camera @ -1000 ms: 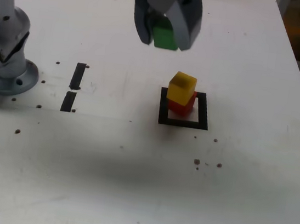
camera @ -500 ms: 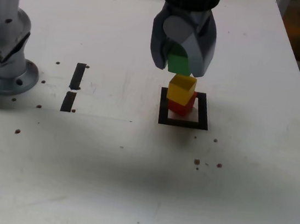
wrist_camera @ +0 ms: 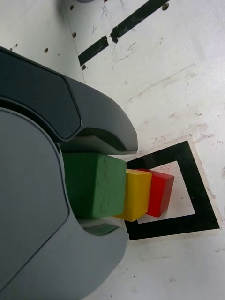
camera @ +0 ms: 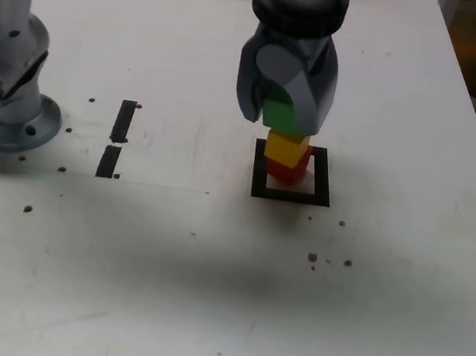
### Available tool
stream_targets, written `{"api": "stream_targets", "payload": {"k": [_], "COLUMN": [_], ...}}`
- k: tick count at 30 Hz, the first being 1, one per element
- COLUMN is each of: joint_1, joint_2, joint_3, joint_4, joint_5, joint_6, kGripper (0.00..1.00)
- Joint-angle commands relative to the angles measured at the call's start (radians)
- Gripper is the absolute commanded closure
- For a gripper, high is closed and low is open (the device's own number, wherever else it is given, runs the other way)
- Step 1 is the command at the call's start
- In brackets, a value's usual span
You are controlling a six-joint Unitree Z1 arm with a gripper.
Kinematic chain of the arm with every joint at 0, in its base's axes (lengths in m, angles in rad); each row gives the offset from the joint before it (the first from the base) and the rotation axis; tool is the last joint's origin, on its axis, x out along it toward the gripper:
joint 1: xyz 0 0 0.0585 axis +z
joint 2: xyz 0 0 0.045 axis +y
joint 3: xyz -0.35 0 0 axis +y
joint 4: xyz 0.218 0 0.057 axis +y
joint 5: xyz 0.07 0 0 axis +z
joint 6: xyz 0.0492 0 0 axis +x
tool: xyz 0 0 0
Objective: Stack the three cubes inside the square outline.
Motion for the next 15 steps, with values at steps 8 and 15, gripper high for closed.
{"api": "stream_targets", "payload": {"k": [8,15], "joint_1": [-0.002,-0.002], "joint_2": [0.002,-0.001], "joint_3": [0.015,0.025], "joint_4": [-0.034,-0.033], "joint_5": [-0.011,-0.018], "joint_6": [-0.007,-0.007], "kGripper": [0.48,0.33]}}
